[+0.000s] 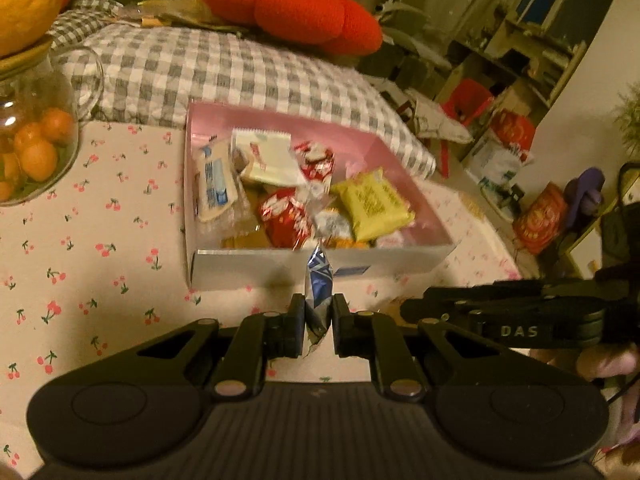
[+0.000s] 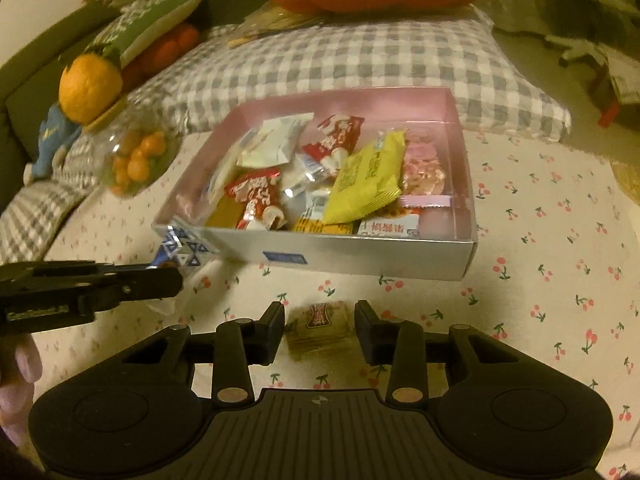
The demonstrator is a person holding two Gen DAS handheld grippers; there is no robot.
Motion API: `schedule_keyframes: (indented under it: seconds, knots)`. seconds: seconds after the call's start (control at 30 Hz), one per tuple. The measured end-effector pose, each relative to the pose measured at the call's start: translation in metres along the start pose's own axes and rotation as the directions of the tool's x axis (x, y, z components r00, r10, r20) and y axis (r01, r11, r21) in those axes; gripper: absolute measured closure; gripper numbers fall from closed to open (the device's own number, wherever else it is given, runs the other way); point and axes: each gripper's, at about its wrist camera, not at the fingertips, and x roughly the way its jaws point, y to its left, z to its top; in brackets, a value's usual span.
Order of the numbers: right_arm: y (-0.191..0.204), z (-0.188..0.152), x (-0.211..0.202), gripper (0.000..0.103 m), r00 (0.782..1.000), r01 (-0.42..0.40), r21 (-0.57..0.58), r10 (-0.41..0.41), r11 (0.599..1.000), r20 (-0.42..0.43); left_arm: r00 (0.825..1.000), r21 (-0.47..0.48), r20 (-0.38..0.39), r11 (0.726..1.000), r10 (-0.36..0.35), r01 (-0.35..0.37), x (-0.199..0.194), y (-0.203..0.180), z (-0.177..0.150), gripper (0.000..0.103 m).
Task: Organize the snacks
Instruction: 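Carry the silver-blue candy with the left tool while the right tool carries the cake square into the box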
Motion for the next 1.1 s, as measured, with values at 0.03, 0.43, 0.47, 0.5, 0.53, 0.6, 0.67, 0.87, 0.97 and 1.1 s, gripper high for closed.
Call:
schedule_keyframes:
  seconds: [0.03,0.43,0.47,0.5,0.53,0.6,0.67,0.87,0.97,1.1]
  knots:
    - [-0.001,0.001,-0.001,0.066,1.0,0.002,0.006,-0.002,1.0,0.003,1.0,-0.003,0.006,1.0,-0.003,0.003,-0.001,-0.001,0.001,0.091]
    - [-0.001,0.004,-0.004,0.032,1.0,-0.026,0.007,0.026,1.0,-0.005,1.0,-0.046,0.031,0.999,-0.004,0.005,-0.001,0.003,0.008,0.091]
    - [0.003,0.001,0.0,0.032,1.0,-0.015,-0.023,0.015,1.0,-0.015,1.0,-0.042,0.028,0.999,-0.003,0.004,-0.001,0.002,0.007,0.091]
    - [0.006,-0.002,0.005,0.032,1.0,0.0,-0.056,-0.002,0.998,-0.03,1.0,-0.04,0.025,0.999,-0.003,0.004,0.0,0.002,0.006,0.091]
    - [0.009,-0.005,0.008,0.032,0.999,0.016,-0.084,-0.019,0.996,-0.039,1.0,-0.04,0.022,0.999,-0.003,0.004,0.0,0.002,0.005,0.091]
    - [0.017,-0.012,0.017,0.032,0.997,0.042,-0.153,-0.051,0.987,-0.058,1.0,-0.037,0.015,0.999,-0.003,0.003,0.002,0.001,0.004,0.091]
    - [0.023,-0.018,0.024,0.032,0.995,0.063,-0.214,-0.08,0.975,-0.068,1.0,-0.031,0.007,1.0,-0.002,0.002,0.004,-0.001,0.003,0.091]
    - [0.035,-0.025,0.024,0.056,0.995,0.073,-0.302,-0.092,0.951,-0.047,1.0,-0.024,-0.007,1.0,-0.002,0.002,0.008,0.0,0.001,0.091]
    - [0.037,-0.024,0.022,0.07,0.996,0.063,-0.299,-0.081,0.952,-0.049,1.0,-0.023,-0.011,1.0,-0.001,0.001,0.009,0.0,0.001,0.091]
    - [0.041,-0.023,0.023,0.07,0.994,0.075,-0.291,-0.094,0.954,-0.05,1.0,-0.025,-0.009,1.0,0.0,0.0,0.009,0.001,0.002,0.091]
